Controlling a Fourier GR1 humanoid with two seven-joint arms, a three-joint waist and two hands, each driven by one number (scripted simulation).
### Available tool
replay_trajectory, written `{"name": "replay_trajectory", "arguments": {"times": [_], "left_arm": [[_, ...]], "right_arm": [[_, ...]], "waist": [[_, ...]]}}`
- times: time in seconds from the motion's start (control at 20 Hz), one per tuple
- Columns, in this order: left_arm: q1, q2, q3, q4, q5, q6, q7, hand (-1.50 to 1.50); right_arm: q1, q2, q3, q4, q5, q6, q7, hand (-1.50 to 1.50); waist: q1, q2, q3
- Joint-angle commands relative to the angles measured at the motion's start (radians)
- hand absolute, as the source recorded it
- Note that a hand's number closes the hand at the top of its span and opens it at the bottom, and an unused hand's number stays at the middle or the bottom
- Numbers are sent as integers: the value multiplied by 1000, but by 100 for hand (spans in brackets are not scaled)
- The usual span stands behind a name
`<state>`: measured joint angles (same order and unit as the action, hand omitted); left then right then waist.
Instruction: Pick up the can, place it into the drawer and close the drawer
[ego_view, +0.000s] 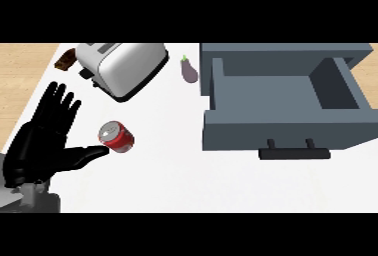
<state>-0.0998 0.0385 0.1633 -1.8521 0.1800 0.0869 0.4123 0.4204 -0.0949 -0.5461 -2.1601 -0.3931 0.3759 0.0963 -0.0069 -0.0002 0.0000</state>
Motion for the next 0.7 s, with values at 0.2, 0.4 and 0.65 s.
{"name": "replay_trajectory", "arguments": {"times": [0.2, 0.4, 0.65], "left_arm": [[-1, -32, -33, 216, -65, -3, -187, -150], [19, -30, -21, 222, -66, 25, -182, -150], [19, 7, 65, 425, -18, -40, -399, -150]], "right_arm": [[3, -19, -91, -12, -87, 47, 33, -150], [34, -8, -130, -21, -123, 93, 33, -150], [-17, 27, -105, 86, -24, 110, -25, -150]], "waist": [[-3, 0, 0], [-1, -1, 0], [1, 1, 0]]}}
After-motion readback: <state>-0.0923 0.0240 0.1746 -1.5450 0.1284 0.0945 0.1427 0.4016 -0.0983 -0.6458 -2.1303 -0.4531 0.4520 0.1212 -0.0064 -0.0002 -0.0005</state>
